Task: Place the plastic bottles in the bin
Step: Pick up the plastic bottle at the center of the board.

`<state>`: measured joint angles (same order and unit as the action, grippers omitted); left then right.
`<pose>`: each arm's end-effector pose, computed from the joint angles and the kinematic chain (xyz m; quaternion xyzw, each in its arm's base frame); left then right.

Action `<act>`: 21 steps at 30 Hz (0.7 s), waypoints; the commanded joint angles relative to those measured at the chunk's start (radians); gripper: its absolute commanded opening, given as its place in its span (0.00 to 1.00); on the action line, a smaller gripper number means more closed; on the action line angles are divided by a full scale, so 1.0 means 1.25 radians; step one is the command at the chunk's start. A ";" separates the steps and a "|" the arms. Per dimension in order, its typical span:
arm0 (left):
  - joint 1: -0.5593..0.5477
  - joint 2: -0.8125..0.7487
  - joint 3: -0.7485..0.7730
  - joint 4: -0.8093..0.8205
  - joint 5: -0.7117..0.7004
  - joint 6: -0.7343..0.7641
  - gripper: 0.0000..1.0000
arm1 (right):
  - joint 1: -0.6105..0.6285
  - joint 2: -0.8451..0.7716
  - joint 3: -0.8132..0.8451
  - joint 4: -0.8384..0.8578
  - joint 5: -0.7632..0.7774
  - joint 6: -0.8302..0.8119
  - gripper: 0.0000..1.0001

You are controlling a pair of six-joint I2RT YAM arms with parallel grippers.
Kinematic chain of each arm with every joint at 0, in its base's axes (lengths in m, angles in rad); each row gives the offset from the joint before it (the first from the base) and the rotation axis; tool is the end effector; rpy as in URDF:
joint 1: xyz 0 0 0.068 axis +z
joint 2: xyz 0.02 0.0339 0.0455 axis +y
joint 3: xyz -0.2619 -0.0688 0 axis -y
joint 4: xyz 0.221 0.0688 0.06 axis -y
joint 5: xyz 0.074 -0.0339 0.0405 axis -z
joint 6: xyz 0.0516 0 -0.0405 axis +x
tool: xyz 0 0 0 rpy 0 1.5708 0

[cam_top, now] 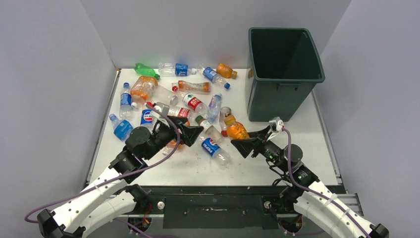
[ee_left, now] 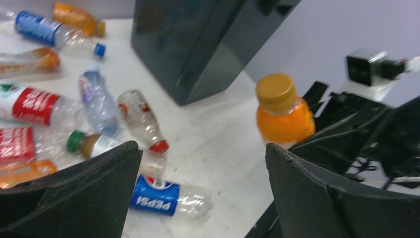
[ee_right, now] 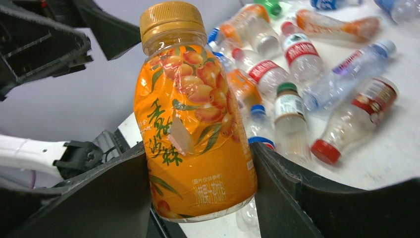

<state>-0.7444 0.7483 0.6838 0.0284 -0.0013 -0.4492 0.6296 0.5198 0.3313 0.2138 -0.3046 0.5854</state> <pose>0.1310 -0.1205 0.3328 0.1054 0.7120 -0.3898 0.5745 0.1074 0.0974 0.2642 -0.1238 0.6875 0.4909 0.5206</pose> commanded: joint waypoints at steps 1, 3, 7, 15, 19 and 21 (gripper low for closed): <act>0.003 -0.033 -0.016 0.256 0.103 -0.117 0.96 | 0.050 -0.013 -0.028 0.240 -0.032 -0.053 0.05; 0.003 -0.014 -0.001 0.288 0.133 -0.159 0.96 | 0.090 -0.015 -0.044 0.296 0.008 -0.080 0.05; 0.003 0.055 0.054 0.320 0.232 -0.218 0.96 | 0.184 0.008 -0.049 0.361 0.096 -0.141 0.05; 0.002 0.173 0.092 0.413 0.340 -0.284 0.98 | 0.350 0.082 -0.063 0.497 0.286 -0.249 0.05; 0.001 0.177 0.080 0.450 0.354 -0.299 1.00 | 0.378 0.101 -0.082 0.556 0.354 -0.269 0.05; 0.001 0.176 0.076 0.460 0.361 -0.296 1.00 | 0.385 0.118 -0.089 0.579 0.388 -0.265 0.05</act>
<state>-0.7437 0.9756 0.7509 0.4816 0.3904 -0.7963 1.0908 0.6430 0.2295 0.7681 0.0505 0.2939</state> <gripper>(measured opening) 0.996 0.617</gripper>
